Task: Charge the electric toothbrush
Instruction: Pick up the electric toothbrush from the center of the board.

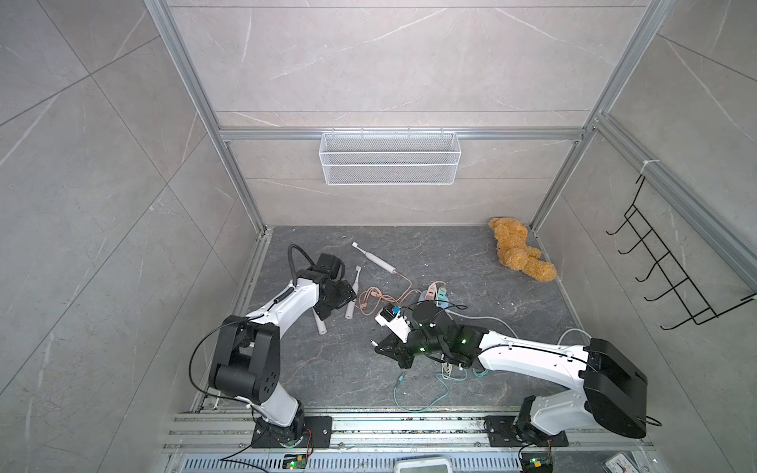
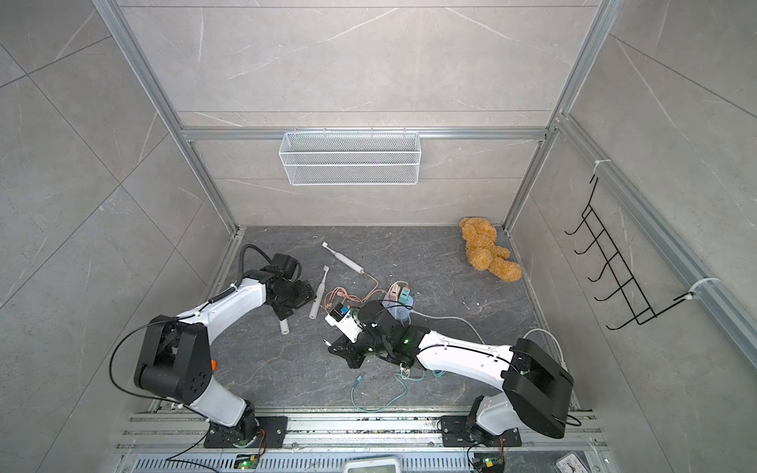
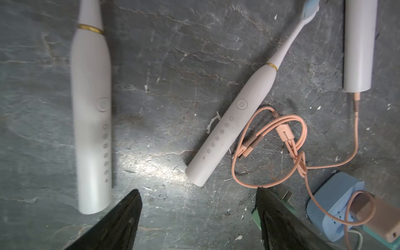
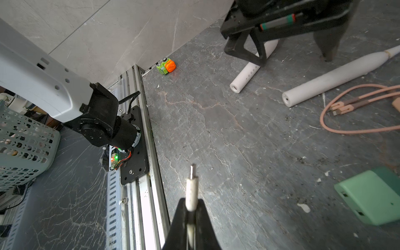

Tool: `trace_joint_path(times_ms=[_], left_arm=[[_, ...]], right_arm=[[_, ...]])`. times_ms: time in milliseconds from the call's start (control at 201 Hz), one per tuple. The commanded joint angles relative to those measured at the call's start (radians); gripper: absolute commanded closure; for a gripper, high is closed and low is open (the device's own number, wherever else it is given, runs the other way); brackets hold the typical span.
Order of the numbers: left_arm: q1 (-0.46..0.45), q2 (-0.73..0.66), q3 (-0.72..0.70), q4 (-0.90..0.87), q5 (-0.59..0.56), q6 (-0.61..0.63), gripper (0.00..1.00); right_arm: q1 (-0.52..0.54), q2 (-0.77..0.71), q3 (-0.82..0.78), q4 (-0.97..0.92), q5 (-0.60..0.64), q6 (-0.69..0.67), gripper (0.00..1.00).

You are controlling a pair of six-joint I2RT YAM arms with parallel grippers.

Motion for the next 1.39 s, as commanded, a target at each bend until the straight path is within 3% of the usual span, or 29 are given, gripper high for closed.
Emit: trace_joint_path(times_ms=[0,453,1010,1090,1389], left_arm=[[-0.036,0.052,0.083,-0.003,-0.016,0.05,0.15],[-0.091,0.317,0.356,-0.183,-0.174,0.154,0.27],[-0.107,0.368,0.322,-0.189,-0.233,0.173,0.46],[-0.107,0.38,0.33,-0.191,-0.231,0.172,0.53],[-0.106,0.406,0.315,-0.173,-0.218,0.158,0.55]], right_arm=[[-0.003,-0.031,-0.015,-0.026,0.016,0.006,1.0],[-0.003,-0.055,-0.057,-0.038,0.034,0.008,1.0],[-0.003,-0.059,-0.057,-0.066,0.045,-0.009,1.0],[-0.003,-0.056,-0.054,-0.069,0.044,-0.008,1.0],[-0.003,-0.052,-0.054,-0.068,0.039,0.005,1.0]])
